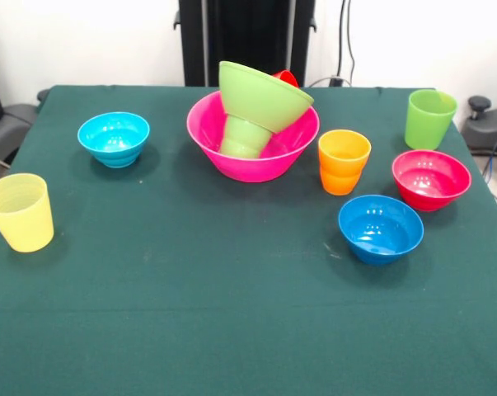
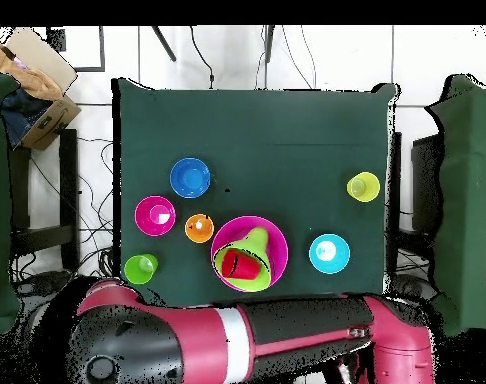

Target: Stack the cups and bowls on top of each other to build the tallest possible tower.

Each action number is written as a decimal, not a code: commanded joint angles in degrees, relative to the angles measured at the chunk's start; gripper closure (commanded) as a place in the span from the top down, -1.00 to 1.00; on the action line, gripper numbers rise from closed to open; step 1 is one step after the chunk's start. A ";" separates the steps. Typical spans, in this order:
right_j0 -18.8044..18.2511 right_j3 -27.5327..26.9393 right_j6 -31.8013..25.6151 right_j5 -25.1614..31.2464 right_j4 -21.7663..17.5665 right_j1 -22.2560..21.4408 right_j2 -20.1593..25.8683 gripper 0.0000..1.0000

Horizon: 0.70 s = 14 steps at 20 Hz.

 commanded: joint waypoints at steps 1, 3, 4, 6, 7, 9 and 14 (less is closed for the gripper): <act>4.81 1.28 11.59 1.77 2.78 -2.40 6.35 1.00; 7.42 0.09 15.92 0.05 1.54 -1.98 3.93 1.00; 8.70 -0.99 18.74 -1.13 0.67 -1.48 2.67 1.00; 10.73 -2.45 23.90 -2.45 -0.02 -0.42 0.63 1.00; 11.32 -2.74 26.12 -3.23 -0.02 -0.25 -0.08 1.00; 12.50 -3.32 29.65 -5.10 -0.35 -0.17 -1.50 1.00; 14.89 -1.70 32.79 -5.28 0.28 1.11 -0.59 1.00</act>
